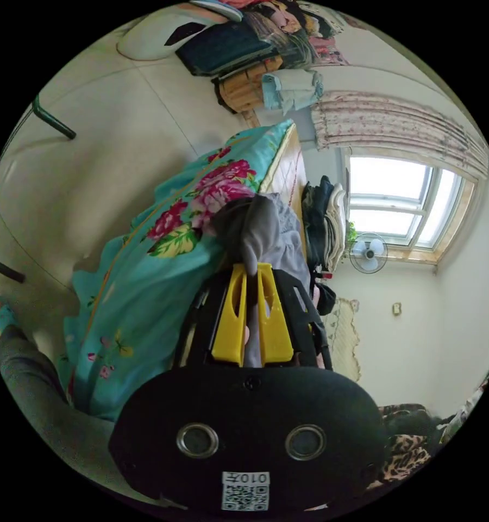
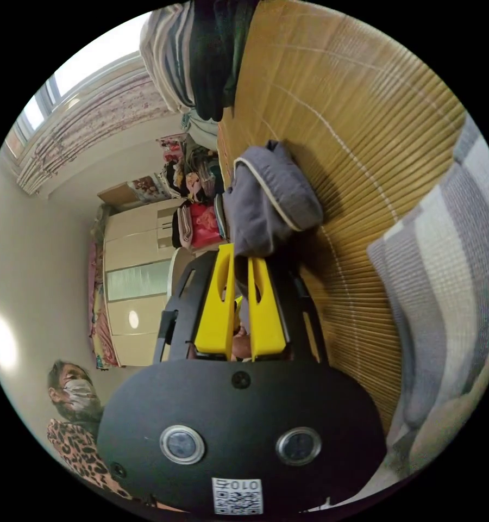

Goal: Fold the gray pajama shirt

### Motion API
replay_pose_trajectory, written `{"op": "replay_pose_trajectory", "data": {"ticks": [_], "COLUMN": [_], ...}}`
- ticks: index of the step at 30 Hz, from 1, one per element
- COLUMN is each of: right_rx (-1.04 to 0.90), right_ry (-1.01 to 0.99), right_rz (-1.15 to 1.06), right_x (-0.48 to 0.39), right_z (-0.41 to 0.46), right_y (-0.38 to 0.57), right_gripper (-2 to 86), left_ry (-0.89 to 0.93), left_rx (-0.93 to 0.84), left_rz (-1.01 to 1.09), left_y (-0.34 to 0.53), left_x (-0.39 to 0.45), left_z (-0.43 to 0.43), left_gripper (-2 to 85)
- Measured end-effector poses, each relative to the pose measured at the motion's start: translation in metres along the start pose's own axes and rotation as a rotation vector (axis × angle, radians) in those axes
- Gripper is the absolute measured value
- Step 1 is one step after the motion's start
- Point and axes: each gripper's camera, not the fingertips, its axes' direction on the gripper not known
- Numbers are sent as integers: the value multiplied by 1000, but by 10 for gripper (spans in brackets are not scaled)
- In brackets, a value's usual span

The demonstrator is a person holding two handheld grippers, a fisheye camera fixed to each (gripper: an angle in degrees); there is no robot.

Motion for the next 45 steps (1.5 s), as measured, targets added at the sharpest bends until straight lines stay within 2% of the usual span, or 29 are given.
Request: {"op": "replay_pose_trajectory", "data": {"ticks": [5,9,13,14,19,23,29,33,35,37,38,40,43,45], "right_rx": [-24,-20,-68,-78,-220,-365,-730,-921,-965,-1017,-1044,-1080,-1134,-1174], "right_ry": [-30,-35,-48,-56,-166,-244,-318,-378,-314,-71,-2,107,149,139], "right_rz": [-96,-273,-527,-559,-877,-936,-886,-857,-805,-762,-739,-683,-711,-775], "right_x": [-99,-227,-381,-403,-607,-716,-857,-934,-949,-948,-944,-933,-945,-965], "right_z": [-16,-30,-20,-15,57,137,362,513,565,625,637,657,658,655], "right_y": [-16,-32,-39,-40,-26,-20,9,56,70,81,82,79,82,97], "right_gripper": [30,27,27,27,27,28,31,45,57,76,76,74,75,77], "left_ry": [32,99,148,143,162,60,-171,-253,-233,-255,-327,-349,-215,-104], "left_rx": [-58,-81,-39,-3,187,445,791,980,1034,1005,976,963,1000,1039], "left_rz": [142,270,469,542,649,695,512,390,240,129,13,-164,-325,-294], "left_y": [38,65,96,107,152,208,296,346,363,369,372,383,416,433], "left_x": [38,78,141,162,210,202,130,98,57,16,-16,-72,-150,-178], "left_z": [5,4,-39,-62,-171,-307,-498,-582,-613,-622,-625,-632,-646,-650], "left_gripper": [14,11,12,12,13,20,34,41,44,46,47,49,51,51]}}
